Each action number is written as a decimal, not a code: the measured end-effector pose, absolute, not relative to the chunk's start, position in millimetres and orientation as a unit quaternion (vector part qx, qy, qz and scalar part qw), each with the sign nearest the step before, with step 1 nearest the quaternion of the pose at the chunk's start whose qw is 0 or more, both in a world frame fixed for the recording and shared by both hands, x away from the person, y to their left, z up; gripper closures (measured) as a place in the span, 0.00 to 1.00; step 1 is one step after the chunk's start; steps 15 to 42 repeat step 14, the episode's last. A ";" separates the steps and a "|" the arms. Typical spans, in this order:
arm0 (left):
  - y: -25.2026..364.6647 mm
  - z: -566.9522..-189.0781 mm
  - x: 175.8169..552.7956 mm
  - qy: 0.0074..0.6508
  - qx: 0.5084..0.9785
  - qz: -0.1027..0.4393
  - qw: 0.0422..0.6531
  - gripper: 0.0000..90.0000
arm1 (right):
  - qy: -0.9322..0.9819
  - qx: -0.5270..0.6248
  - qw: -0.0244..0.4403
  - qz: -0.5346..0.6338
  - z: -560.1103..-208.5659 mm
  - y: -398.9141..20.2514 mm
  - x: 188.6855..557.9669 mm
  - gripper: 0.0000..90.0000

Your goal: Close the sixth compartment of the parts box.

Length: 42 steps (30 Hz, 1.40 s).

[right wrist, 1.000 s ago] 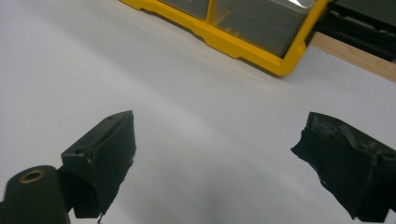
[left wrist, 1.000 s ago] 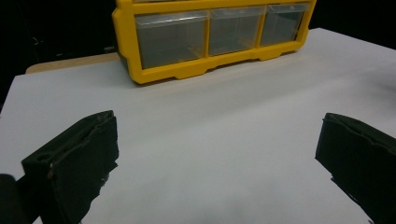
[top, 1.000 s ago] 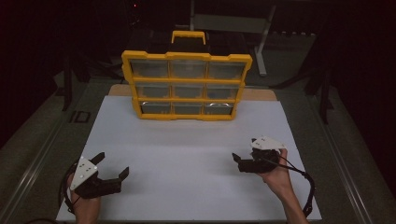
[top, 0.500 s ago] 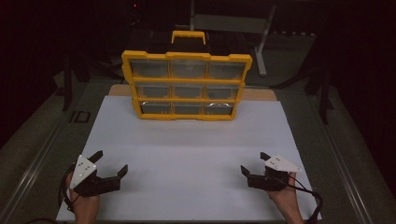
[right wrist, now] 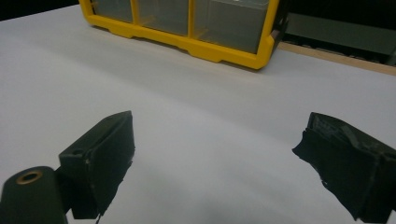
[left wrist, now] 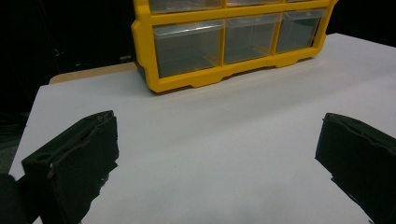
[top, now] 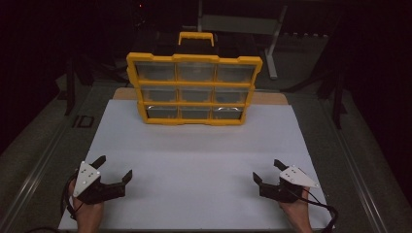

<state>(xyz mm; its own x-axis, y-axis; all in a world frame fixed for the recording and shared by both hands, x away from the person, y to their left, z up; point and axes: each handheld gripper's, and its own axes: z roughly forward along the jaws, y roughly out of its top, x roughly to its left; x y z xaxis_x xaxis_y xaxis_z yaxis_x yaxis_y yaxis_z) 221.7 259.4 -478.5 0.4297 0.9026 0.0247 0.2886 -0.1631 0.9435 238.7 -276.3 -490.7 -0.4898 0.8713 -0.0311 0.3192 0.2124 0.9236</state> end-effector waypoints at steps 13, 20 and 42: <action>255.0 -480.2 223.8 0.438 0.697 0.323 0.468 0.00 | 0.712 0.426 0.289 0.478 -492.6 -283.0 241.6 0.11; 255.1 -480.1 224.0 0.440 0.696 0.323 0.467 0.00 | 0.712 0.426 0.289 0.478 -492.7 -283.1 241.8 0.11; 255.1 -480.1 224.0 0.440 0.696 0.323 0.467 0.00 | 0.712 0.426 0.289 0.478 -492.7 -283.1 241.8 0.11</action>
